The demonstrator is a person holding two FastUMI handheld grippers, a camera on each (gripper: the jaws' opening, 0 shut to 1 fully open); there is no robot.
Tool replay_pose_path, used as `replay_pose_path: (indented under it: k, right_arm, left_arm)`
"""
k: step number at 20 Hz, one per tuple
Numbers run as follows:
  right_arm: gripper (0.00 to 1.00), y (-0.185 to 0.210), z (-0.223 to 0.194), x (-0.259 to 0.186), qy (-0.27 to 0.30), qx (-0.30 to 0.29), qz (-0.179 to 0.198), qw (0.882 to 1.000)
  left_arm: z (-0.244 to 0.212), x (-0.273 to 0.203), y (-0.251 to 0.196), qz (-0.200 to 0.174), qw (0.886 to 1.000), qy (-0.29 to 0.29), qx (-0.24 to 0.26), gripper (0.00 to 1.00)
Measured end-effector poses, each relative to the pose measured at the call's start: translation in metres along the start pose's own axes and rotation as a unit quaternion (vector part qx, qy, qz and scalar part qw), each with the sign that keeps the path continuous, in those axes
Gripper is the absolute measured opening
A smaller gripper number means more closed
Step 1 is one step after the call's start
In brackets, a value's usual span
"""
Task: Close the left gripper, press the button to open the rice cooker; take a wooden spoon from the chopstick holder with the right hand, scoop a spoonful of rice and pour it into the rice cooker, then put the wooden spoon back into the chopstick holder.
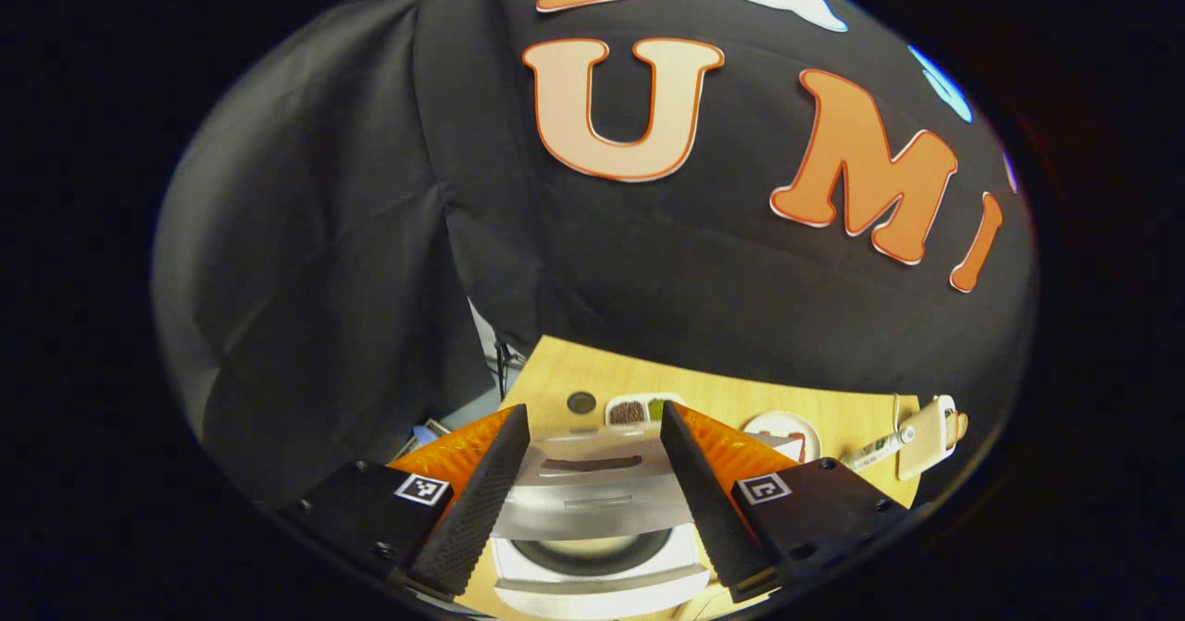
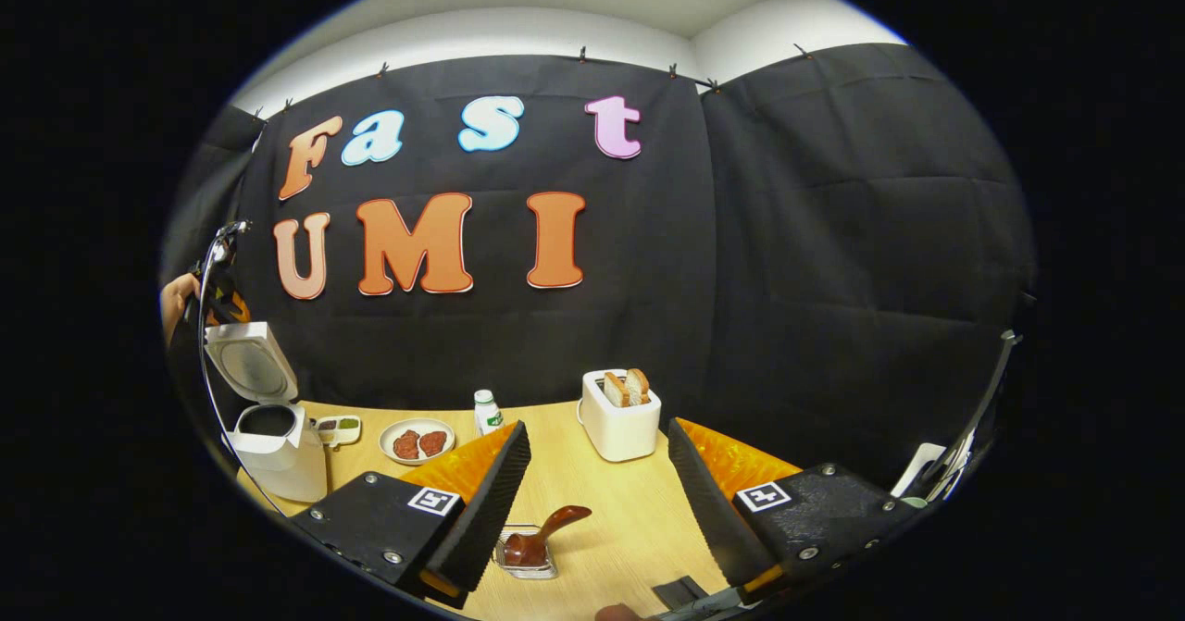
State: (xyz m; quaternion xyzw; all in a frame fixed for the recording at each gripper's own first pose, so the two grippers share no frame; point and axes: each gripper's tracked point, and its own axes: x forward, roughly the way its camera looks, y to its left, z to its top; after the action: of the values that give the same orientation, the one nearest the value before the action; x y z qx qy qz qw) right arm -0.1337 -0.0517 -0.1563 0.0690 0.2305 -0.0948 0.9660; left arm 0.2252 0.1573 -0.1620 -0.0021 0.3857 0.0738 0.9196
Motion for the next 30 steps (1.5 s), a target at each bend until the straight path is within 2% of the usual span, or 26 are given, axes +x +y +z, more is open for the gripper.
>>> replay_pose_path:
  k: [3,6,8,12,14,15,16,17,18,21,23,27,30]
  right_arm:
    - [0.93,0.007,-0.002,0.009,0.003,0.008,0.017,1.000]
    - [0.93,0.009,-0.006,0.013,0.005,0.008,0.028,1.000]
    - [0.93,0.009,-0.006,0.015,0.006,0.004,0.032,0.999]
    - [0.93,0.009,-0.013,0.015,0.013,-0.005,0.035,0.999]
    - [0.93,0.006,-0.016,0.015,0.015,-0.011,0.034,0.999]
    - [0.93,0.006,-0.018,0.014,0.017,-0.012,0.034,0.999]
    - [0.93,0.006,-0.019,0.013,0.018,-0.011,0.035,0.999]
    - [0.93,0.008,-0.020,0.013,0.018,-0.009,0.037,0.999]
    - [0.93,0.009,-0.020,0.013,0.018,-0.009,0.037,0.999]
    - [0.93,0.015,-0.021,0.014,0.017,-0.011,0.045,0.999]
    - [0.93,0.022,-0.020,0.017,0.014,-0.011,0.050,0.999]
    - [0.93,0.050,-0.011,0.026,0.000,-0.019,0.071,0.997]
    - [0.93,0.078,0.001,0.036,-0.014,-0.033,0.092,0.995]
  left_arm:
    - [-0.058,-0.004,-0.007,-0.010,0.998,0.066,0.018,0.97]
    - [-0.097,-0.003,-0.010,-0.012,0.995,0.096,0.034,0.87]
    - [-0.126,0.001,-0.012,-0.009,0.992,0.123,0.038,0.89]
    - [-0.186,0.022,-0.006,0.000,0.981,0.191,0.033,0.89]
    - [-0.215,0.029,-0.007,0.012,0.971,0.237,0.038,0.89]
    - [-0.202,0.040,-0.008,0.012,0.978,0.204,0.049,0.89]
    - [-0.213,0.033,-0.006,0.021,0.971,0.230,0.054,0.89]
    - [-0.205,0.037,-0.009,0.021,0.975,0.215,0.053,0.89]
    - [-0.209,0.033,-0.006,0.021,0.974,0.221,0.051,0.89]
    - [-0.210,0.027,-0.002,0.023,0.977,0.213,0.016,0.89]
    - [-0.211,0.021,-0.006,0.012,0.981,0.196,-0.004,0.89]
    - [-0.199,-0.006,0.002,0.011,0.991,0.134,-0.005,0.90]
    - [-0.177,-0.039,0.004,0.002,0.998,0.057,-0.009,0.90]
